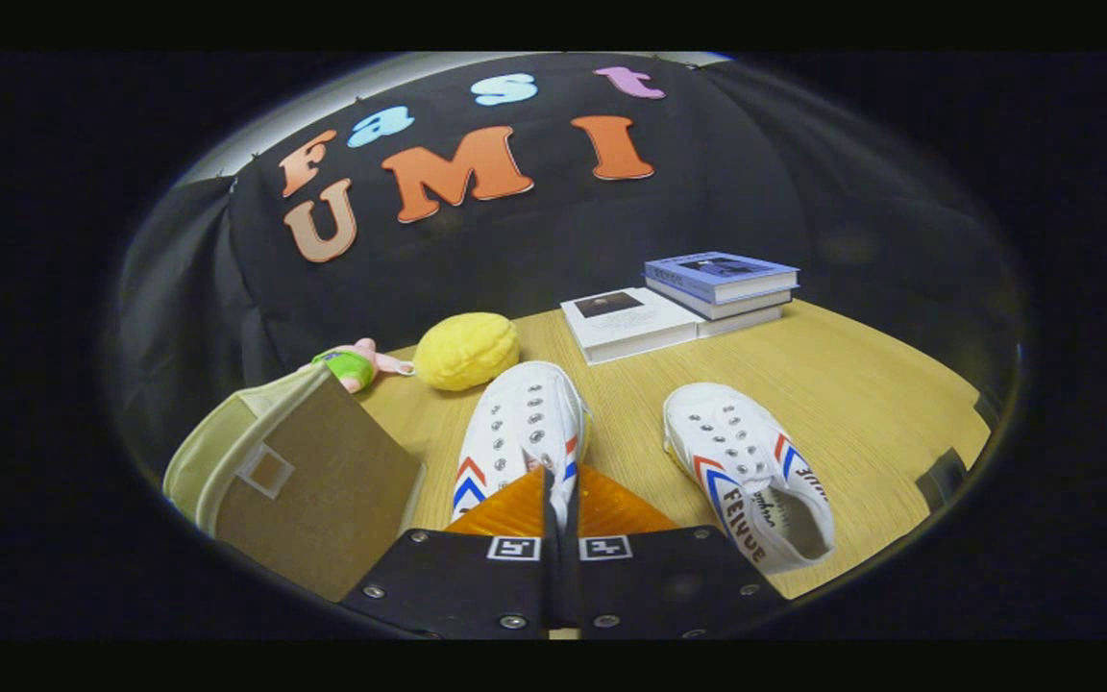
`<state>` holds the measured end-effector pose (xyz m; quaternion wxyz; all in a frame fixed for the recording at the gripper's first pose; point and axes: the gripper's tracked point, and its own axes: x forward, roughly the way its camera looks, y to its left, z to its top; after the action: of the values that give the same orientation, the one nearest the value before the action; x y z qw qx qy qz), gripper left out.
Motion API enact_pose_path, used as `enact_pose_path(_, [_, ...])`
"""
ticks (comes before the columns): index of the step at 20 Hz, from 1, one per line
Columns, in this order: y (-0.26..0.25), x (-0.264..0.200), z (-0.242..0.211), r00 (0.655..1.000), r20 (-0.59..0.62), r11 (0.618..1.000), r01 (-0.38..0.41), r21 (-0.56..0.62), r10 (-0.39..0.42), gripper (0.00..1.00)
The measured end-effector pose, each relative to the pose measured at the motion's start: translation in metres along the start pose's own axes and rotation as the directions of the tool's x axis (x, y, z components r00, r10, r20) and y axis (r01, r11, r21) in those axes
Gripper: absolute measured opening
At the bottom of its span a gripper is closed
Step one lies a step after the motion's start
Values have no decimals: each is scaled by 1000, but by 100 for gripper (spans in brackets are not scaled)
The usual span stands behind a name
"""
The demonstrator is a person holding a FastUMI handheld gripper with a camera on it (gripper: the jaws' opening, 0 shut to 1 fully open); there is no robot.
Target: Open the storage box then place both shoes into the box .Put the left shoe in first, then the right shoe, with the right side of both shoes facing outward in a uniform manner.
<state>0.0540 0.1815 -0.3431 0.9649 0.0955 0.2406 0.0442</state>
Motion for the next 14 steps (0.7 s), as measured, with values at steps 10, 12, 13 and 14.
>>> enact_pose_path(10, [63,-48,77,990,116,995,-84,56,77,0])
enact_pose_path(12, [80,-55,86,986,139,993,-103,54,94,0])
enact_pose_path(13, [90,-59,90,984,143,992,-116,51,107,0])
enact_pose_path(14, [101,-61,91,982,143,990,-132,50,123,0])
